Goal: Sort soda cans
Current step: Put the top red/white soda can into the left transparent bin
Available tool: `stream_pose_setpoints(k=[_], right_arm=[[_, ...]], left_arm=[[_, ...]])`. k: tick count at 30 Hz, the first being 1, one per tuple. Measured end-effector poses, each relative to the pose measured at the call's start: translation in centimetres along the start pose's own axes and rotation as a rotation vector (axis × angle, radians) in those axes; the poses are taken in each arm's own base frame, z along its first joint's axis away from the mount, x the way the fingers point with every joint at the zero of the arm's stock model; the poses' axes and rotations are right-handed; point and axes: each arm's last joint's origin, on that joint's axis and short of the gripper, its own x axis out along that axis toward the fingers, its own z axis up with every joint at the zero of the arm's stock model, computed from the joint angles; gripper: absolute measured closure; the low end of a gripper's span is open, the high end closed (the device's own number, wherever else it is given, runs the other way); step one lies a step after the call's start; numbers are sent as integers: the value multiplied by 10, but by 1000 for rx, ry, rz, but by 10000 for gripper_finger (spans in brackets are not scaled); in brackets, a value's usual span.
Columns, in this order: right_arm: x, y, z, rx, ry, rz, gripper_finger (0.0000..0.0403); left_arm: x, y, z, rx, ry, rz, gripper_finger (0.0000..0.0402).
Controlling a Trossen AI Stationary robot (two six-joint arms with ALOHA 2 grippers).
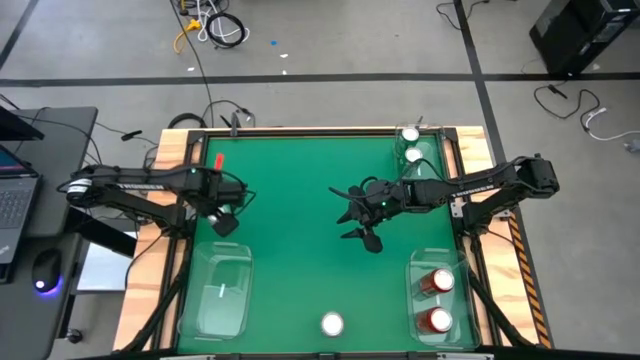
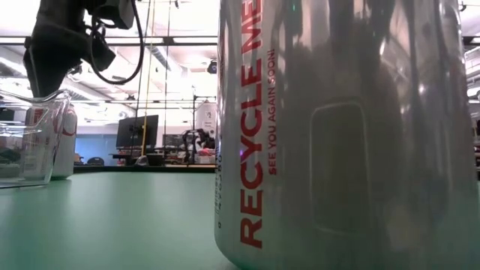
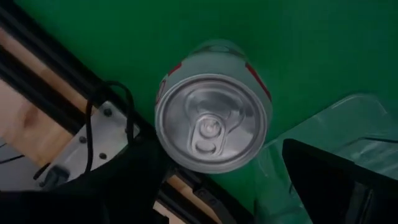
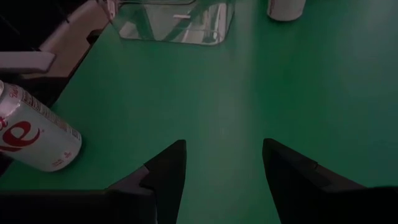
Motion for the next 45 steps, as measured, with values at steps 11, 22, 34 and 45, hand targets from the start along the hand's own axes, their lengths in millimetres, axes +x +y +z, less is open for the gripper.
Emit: stream_pose_setpoints(k=[11,22,34,45], right_arm=[[0,0,0,0,0,0,203],[0,0,0,0,-1,0,203],[0,0,0,1,4,0,203],[0,0,-1,1,5,0,203]], left_arm=[[14,1,2,-1,-25,36,50],[20,5,12,-38,-56,-2,50],[38,4,12,-19,0,-37,65],[33,5,13,28,-34,-1,103]])
